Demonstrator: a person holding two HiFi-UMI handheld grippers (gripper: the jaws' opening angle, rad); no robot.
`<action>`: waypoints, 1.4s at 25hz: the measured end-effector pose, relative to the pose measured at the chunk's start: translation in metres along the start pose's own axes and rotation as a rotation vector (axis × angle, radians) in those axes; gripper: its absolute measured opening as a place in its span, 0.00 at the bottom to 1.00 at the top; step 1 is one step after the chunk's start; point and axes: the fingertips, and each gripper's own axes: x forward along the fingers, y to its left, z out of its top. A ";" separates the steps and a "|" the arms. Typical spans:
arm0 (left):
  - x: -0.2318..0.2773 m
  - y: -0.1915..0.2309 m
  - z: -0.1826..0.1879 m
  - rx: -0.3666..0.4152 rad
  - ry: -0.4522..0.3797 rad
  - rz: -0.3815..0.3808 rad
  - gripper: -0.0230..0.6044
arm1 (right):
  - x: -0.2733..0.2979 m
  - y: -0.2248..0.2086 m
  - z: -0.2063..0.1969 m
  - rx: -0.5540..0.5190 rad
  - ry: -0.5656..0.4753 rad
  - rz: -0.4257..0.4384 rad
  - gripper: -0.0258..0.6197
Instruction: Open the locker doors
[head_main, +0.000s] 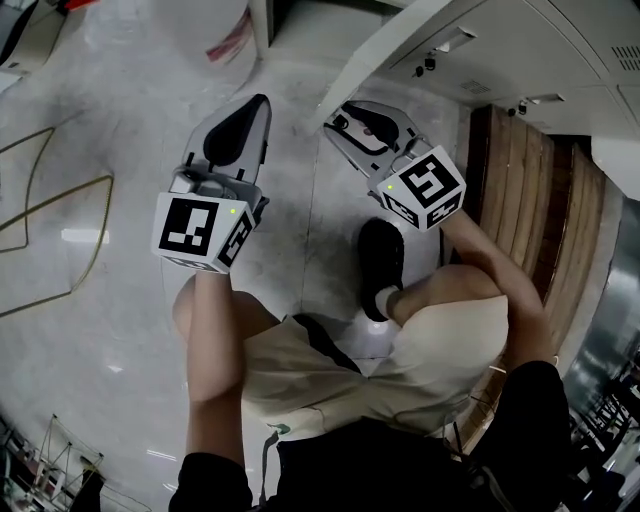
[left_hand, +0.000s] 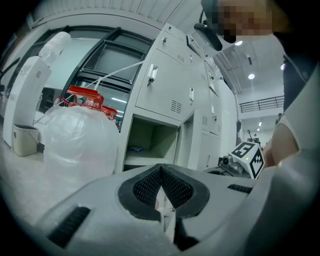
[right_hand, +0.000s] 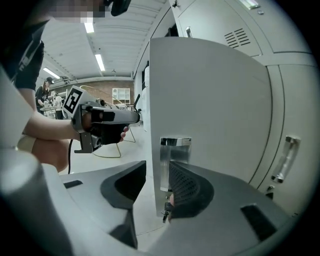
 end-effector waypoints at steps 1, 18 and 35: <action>0.001 -0.001 0.000 0.001 -0.001 -0.004 0.06 | -0.003 -0.001 -0.001 0.006 -0.002 -0.009 0.26; 0.023 -0.019 -0.016 0.018 0.030 -0.063 0.06 | -0.035 -0.007 -0.016 0.056 -0.009 -0.031 0.22; 0.050 -0.048 -0.023 0.038 0.038 -0.129 0.06 | -0.102 -0.023 -0.046 0.112 0.033 -0.084 0.21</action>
